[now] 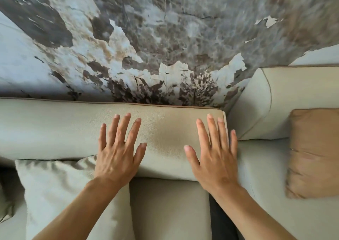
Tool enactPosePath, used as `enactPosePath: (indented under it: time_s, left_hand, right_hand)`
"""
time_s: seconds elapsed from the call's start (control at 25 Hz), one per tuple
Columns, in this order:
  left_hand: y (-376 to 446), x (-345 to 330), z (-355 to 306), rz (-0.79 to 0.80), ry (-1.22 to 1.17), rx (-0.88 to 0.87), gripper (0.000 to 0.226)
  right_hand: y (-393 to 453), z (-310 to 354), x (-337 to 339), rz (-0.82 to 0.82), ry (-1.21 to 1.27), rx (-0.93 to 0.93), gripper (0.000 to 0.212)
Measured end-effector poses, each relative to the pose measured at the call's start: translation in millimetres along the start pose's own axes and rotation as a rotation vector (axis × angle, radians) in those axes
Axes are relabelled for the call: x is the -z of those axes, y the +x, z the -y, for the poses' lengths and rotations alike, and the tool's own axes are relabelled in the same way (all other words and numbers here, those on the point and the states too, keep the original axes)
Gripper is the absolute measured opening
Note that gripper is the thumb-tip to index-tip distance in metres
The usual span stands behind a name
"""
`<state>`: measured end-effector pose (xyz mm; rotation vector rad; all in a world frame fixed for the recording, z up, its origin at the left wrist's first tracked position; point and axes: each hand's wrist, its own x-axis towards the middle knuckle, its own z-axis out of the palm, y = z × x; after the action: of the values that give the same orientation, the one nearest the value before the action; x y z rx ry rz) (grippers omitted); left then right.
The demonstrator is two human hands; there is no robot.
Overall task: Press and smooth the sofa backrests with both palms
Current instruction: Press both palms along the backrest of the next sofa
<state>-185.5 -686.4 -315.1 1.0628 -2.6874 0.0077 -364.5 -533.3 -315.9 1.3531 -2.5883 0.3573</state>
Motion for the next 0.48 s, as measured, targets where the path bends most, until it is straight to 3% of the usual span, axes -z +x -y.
enactPosePath:
  time_s: [0.24, 0.48]
  left_hand:
    - [29.1, -61.0, 20.1, -0.055, 0.008, 0.018, 0.063]
    - [38.7, -93.4, 25.9, -0.293, 0.119, -0.041, 0.063]
  right_hand:
    - [18.1, -2.6, -63.2, 0.040, -0.058, -0.008, 0.069]
    - [19.6, -10.2, -95.9, -0.131, -0.146, 0.025, 0.068]
